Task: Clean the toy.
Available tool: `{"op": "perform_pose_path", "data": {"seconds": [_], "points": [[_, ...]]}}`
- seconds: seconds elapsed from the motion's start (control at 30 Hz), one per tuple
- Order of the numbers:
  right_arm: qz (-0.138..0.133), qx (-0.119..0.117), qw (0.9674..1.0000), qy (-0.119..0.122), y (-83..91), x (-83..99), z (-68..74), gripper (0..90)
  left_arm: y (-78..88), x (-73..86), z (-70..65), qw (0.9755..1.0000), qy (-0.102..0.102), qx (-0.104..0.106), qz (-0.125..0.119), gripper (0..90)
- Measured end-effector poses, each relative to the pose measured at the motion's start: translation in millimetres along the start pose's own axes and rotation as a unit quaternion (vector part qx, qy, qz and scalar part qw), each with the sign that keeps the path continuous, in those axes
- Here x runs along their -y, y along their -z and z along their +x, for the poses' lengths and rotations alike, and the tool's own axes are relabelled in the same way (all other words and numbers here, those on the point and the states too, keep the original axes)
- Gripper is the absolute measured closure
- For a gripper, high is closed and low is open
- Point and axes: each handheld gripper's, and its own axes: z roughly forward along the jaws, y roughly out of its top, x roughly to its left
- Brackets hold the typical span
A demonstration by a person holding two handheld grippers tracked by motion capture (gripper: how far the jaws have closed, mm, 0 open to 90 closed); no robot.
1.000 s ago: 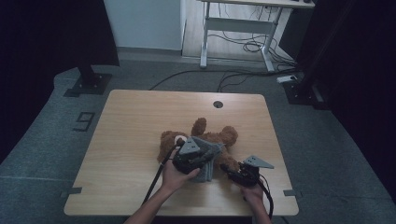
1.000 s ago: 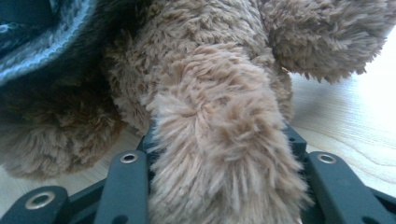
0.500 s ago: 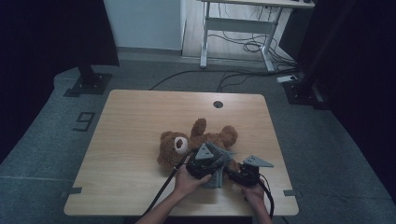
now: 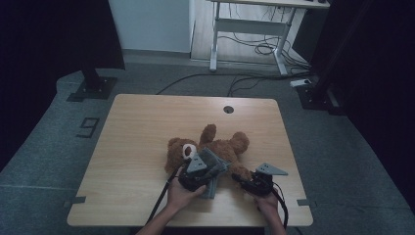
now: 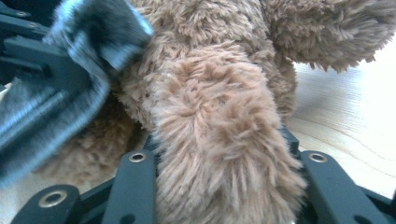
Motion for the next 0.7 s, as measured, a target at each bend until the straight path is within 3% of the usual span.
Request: {"op": "perform_pose_path", "data": {"seconds": [0.13,0.2,0.37,0.47,0.6,0.7], "points": [[-0.001,-0.002,1.0,0.0,-0.2,0.5,-0.7,57.1,22.2,10.2,19.0,0.9994,0.018,-0.029,-0.008,77.4],[0.001,-0.004,1.0,-0.001,-0.1,0.6,-1.2,57.0,30.7,14.7,25.5,0.9991,0.025,-0.033,-0.012,77.4],[0.0,-0.004,1.0,-0.001,-0.4,0.7,-0.6,56.9,53.8,20.5,36.6,0.9983,0.021,-0.053,-0.011,77.4],[0.0,-0.005,1.0,-0.003,-0.8,0.7,-0.8,56.9,68.1,24.4,48.5,0.9971,0.034,-0.066,-0.017,77.2],[-0.002,-0.007,0.9999,-0.007,-1.4,0.7,-1.0,56.9,75.8,29.3,58.9,0.9958,0.056,-0.068,-0.025,77.1],[-0.008,-0.007,0.9999,-0.013,-2.6,-0.5,-0.3,57.0,70.2,23.2,51.2,0.9965,0.053,-0.059,-0.024,77.2]]}}
